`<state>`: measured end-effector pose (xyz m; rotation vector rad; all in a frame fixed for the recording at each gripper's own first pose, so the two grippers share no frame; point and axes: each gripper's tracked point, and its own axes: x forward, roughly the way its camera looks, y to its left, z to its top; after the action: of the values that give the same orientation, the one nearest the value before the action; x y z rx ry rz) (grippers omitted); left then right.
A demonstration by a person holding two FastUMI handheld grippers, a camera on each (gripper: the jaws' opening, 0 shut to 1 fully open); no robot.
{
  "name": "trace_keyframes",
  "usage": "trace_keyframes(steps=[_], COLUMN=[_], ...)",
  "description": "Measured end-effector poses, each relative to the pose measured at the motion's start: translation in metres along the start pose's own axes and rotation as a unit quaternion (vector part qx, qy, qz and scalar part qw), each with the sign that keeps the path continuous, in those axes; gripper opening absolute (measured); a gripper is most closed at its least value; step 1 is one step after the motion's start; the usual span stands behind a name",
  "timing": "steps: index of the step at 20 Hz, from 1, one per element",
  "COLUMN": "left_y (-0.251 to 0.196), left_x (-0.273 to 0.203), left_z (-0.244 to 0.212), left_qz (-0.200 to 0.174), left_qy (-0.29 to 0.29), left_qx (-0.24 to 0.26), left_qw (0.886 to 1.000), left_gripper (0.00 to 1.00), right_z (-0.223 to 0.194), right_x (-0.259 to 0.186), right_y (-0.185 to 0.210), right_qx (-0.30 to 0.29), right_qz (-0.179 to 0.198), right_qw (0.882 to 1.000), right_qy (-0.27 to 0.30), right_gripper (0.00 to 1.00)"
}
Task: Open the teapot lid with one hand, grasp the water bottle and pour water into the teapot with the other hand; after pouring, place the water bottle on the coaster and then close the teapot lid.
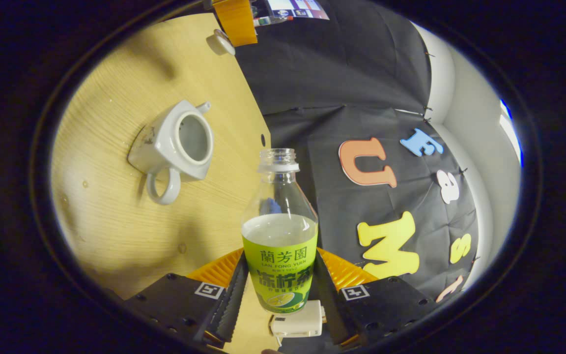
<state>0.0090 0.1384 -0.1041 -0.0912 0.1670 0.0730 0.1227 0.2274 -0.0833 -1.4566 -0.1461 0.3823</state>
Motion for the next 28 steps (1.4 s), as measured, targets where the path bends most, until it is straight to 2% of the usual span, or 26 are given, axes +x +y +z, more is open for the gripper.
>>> trace_keyframes(steps=[8,12,28], left_y=[0.003,0.003,0.004], left_x=[0.002,0.001,0.002], left_z=[-0.003,-0.004,-0.013], left_qz=[0.001,0.0,-0.003], left_qy=[0.003,0.004,0.015], left_qx=[0.0,0.001,0.001], left_qw=[1.0,1.0,1.0], left_gripper=[0.02,0.03,0.03], right_z=[0.012,0.012,0.014], right_x=[-0.009,-0.008,-0.01], right_y=[-0.002,-0.006,-0.014], right_qx=[-0.1,-0.153,-0.256], right_qz=[-0.019,-0.034,-0.073], right_qw=[0.994,0.987,0.961], right_qy=[-0.026,-0.038,-0.077], right_gripper=[0.71,0.71,0.71])
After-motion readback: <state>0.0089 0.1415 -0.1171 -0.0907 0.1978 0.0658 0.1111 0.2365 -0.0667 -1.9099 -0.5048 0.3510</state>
